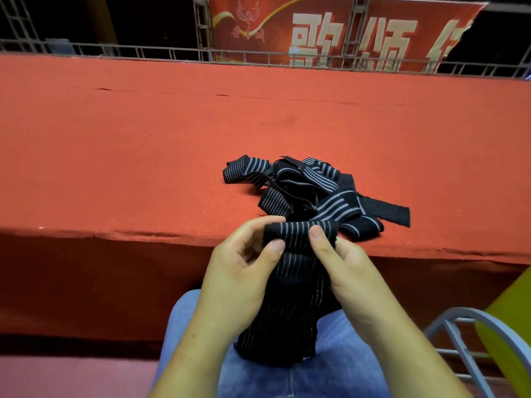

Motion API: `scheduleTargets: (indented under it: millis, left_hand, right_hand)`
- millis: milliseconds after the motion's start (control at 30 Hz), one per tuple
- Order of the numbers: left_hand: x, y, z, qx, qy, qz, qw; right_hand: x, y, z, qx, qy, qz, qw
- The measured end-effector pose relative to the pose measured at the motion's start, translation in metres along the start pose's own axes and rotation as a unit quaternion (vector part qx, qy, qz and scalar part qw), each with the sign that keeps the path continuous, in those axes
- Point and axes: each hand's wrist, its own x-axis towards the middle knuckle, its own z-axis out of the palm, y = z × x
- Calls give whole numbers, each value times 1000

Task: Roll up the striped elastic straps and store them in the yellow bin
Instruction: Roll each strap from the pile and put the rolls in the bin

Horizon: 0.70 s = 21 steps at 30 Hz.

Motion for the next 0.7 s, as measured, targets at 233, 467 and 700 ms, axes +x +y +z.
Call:
scheduleTargets:
  millis: [233,467,700]
  left_hand:
    - [0,-2,1,18,7,30,999]
    - [-5,1,10,-24,-30,-16,999]
    - [-10,4,21,-35,-23,-10,999]
  right_hand:
    - [1,3,0,2,-44,49,998]
    - [0,2,5,46,-47,50,997]
    - [0,4,14,88,-29,37,995]
